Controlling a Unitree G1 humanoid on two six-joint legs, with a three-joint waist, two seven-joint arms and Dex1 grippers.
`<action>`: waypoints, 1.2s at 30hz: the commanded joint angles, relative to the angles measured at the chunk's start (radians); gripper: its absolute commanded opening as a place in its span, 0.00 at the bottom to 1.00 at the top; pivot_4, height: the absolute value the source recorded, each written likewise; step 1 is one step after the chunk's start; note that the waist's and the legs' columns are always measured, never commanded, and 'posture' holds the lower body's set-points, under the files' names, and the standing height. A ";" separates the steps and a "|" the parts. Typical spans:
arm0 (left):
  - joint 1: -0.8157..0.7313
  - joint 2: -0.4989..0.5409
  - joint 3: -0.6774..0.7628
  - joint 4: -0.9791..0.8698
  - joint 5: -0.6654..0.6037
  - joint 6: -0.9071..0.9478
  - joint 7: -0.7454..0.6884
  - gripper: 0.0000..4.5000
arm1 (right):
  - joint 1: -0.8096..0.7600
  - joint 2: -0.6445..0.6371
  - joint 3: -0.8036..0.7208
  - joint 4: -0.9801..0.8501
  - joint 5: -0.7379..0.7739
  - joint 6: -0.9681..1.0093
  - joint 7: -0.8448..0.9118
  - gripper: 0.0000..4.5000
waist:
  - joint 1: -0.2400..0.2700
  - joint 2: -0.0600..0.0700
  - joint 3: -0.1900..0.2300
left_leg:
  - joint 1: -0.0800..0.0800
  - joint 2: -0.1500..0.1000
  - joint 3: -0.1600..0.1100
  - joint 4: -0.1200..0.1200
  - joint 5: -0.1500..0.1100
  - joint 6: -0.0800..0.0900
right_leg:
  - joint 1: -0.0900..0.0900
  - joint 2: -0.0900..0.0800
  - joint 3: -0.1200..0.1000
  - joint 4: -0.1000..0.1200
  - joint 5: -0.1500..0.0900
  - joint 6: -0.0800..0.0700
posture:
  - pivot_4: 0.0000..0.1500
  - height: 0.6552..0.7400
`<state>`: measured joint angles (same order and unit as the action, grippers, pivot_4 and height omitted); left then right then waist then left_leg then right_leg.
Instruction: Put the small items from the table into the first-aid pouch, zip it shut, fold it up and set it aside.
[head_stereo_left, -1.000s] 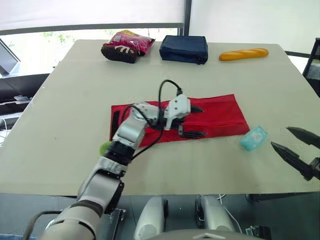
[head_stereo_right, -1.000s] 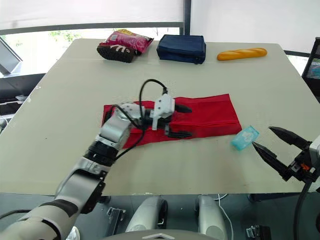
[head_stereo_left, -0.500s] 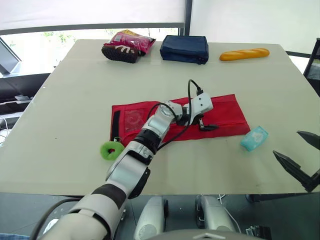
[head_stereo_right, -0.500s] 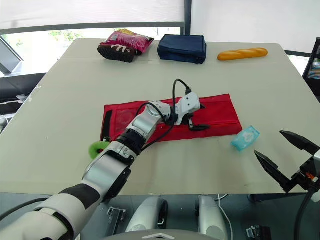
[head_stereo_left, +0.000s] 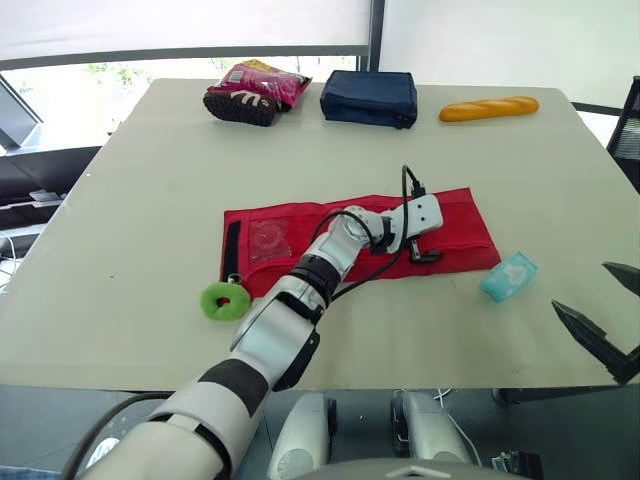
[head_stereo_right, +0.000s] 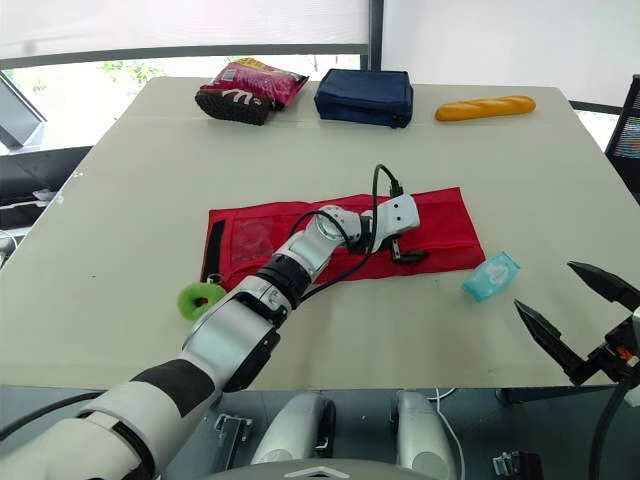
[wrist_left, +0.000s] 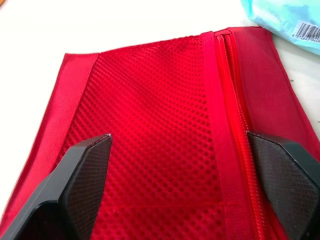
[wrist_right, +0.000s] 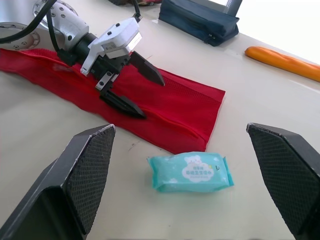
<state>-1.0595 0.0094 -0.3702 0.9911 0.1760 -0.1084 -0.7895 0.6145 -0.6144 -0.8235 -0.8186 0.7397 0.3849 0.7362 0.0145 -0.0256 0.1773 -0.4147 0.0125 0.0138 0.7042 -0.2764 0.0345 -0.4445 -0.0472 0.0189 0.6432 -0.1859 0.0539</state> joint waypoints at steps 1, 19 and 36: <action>-0.033 -0.011 0.006 0.002 0.013 -0.026 0.006 1.00 | 0.009 0.003 -0.004 -0.023 -0.010 -0.021 -0.004 1.00 | 0.000 0.000 0.000 | 0.000 0.000 0.000 0.000 0.000 0.000 | 0.000 0.000 0.000 0.000 0.000 0.000 | 1.00 0.69; 0.010 0.003 0.060 -0.095 -0.038 0.025 -0.052 0.01 | -0.092 0.048 0.226 -0.050 -0.141 0.190 -0.314 1.00 | -0.001 0.000 -0.001 | 0.000 0.000 0.000 0.000 0.000 0.000 | 0.000 0.000 0.000 0.000 0.000 0.000 | 1.00 0.69; 0.057 0.000 0.076 -0.215 -0.069 0.096 -0.055 0.01 | -0.497 0.484 0.636 0.036 -0.382 0.574 -0.935 1.00 | -0.002 0.003 -0.003 | -0.001 -0.001 0.000 0.000 0.000 0.000 | -0.001 0.000 0.001 0.001 0.002 -0.004 | 1.00 0.69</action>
<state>-0.9965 0.0172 -0.3088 0.8242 0.1236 -0.0096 -0.8476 0.1345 -0.1399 -0.1978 -0.7679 0.3866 0.9574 -0.1648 0.0121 -0.0222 0.1744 -0.4154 0.0118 0.0137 0.7041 -0.2763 0.0346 -0.4454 -0.0472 0.0196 0.6441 -0.1835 0.0500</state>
